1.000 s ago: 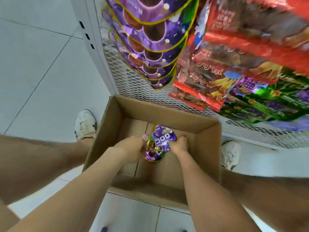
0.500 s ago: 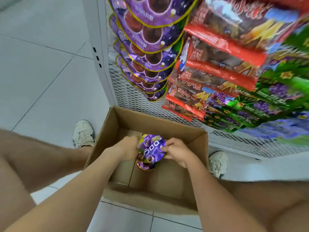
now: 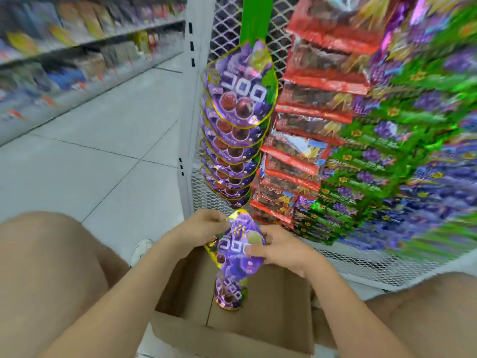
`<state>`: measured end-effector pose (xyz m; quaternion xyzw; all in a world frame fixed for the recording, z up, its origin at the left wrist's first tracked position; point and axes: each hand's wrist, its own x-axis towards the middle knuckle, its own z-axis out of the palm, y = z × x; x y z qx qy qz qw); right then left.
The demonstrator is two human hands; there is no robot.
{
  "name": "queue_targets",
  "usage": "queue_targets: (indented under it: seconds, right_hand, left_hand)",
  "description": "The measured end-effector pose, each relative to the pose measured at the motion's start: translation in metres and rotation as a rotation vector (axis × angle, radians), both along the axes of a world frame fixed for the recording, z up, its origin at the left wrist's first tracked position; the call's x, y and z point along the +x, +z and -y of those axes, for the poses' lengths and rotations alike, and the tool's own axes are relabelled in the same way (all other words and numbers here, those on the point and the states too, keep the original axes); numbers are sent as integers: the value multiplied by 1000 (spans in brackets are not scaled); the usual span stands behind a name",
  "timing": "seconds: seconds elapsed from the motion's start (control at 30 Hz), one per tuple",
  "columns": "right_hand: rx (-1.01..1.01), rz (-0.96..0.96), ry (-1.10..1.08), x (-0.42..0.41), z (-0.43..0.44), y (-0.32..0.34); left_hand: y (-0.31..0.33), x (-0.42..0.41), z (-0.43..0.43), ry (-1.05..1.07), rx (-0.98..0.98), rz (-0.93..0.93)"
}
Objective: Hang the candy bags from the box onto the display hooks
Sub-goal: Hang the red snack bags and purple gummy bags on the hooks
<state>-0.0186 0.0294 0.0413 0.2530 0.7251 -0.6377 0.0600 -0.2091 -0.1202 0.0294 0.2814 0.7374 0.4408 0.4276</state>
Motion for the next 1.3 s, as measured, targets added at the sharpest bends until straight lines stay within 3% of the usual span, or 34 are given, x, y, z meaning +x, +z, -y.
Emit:
queue_targets:
  seconds: [0.27, 0.37, 0.57, 0.73, 0.83, 1.0, 1.3]
  right_hand:
    - [451, -399, -122, -8, 21, 79]
    - [657, -492, -232, -14, 21, 108]
    - [729, -618, -451, -21, 8, 184]
    - [882, -665, -406, -39, -10, 239]
    - [898, -622, -394, -49, -18, 259]
    - [715, -608, -442, -54, -22, 282]
    - [870, -735, -532, -67, -23, 309]
  left_hand:
    - [107, 12, 20, -62, 204, -56]
    - [145, 12, 19, -4, 297, -176]
    - [231, -1, -4, 280, 574, -497]
    - [291, -11, -42, 317, 597, -606]
    - [307, -18, -63, 335, 624, -527]
    - [322, -19, -78, 366, 727, -317]
    - [340, -22, -74, 270, 726, -141]
